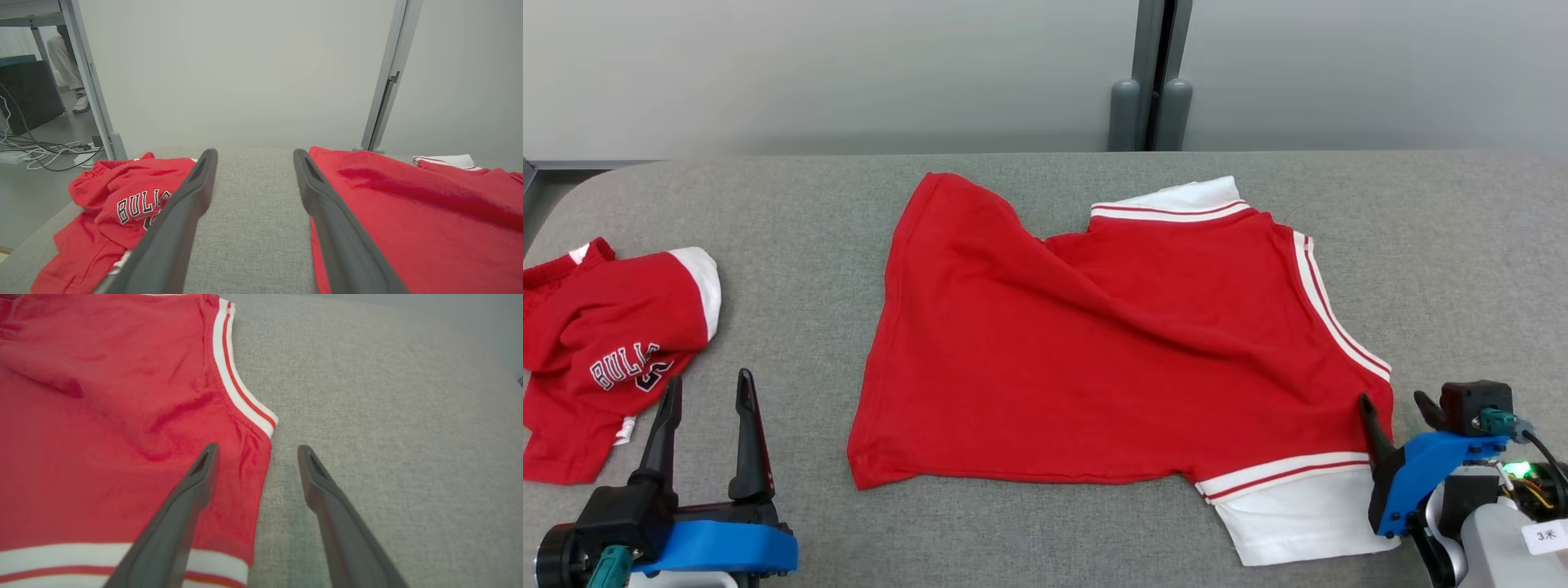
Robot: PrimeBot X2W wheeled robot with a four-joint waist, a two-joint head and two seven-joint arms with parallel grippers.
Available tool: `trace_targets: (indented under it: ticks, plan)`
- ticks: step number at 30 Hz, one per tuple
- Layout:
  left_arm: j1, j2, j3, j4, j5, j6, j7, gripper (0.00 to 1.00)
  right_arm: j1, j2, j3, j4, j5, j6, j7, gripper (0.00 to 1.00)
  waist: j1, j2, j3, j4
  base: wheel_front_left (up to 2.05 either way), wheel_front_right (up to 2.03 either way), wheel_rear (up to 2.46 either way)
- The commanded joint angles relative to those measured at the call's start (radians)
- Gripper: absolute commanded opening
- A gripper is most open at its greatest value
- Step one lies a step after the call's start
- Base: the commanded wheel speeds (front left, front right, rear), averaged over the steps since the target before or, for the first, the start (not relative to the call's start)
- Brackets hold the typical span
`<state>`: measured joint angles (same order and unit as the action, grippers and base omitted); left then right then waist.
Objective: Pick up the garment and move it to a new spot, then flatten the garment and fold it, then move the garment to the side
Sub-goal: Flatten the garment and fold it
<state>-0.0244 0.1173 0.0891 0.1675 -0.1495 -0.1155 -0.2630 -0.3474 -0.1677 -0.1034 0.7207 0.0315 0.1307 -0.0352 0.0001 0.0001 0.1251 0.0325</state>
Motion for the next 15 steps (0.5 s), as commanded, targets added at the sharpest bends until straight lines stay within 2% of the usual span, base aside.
trace_targets:
  ticks: [1,7,8,9,10,15]
  plan:
    - [-0.020,-0.005,0.007,0.004,0.004,-0.007,-0.003,1.00,-0.021,-0.001,0.005,0.023,0.012,0.000,0.007,1.00,-0.0001,-0.0001,0.007,0.004,0.00,0.00,0.00]
    - [-0.028,-0.014,0.011,0.013,0.008,-0.011,-0.002,1.00,-0.042,0.011,0.044,0.089,0.051,0.000,0.010,1.00,-0.0001,-0.0001,0.018,0.005,0.00,0.00,0.00]
    - [-0.030,-0.014,0.012,0.015,0.009,-0.012,-0.003,1.00,-0.048,0.010,0.049,0.096,0.056,0.000,0.003,0.61,-0.0001,-0.0001,0.019,0.005,0.00,0.00,0.00]
    - [-0.032,-0.015,0.012,0.017,0.009,-0.013,-0.003,1.00,-0.052,0.007,0.056,0.105,0.060,0.000,-0.002,0.18,-0.0001,-0.0001,0.019,0.005,0.00,0.00,0.00]
    - [-0.034,-0.016,0.013,0.019,0.009,-0.014,-0.002,1.00,-0.059,0.008,0.063,0.109,0.067,0.000,-0.011,0.00,-0.0001,-0.0001,0.018,0.004,0.00,0.00,0.00]
    - [-0.020,-0.019,0.017,0.028,0.010,-0.016,-0.002,1.00,-0.089,0.011,0.085,0.105,0.097,0.000,-0.085,0.00,-0.0001,-0.0001,0.001,-0.011,0.00,0.00,0.00]
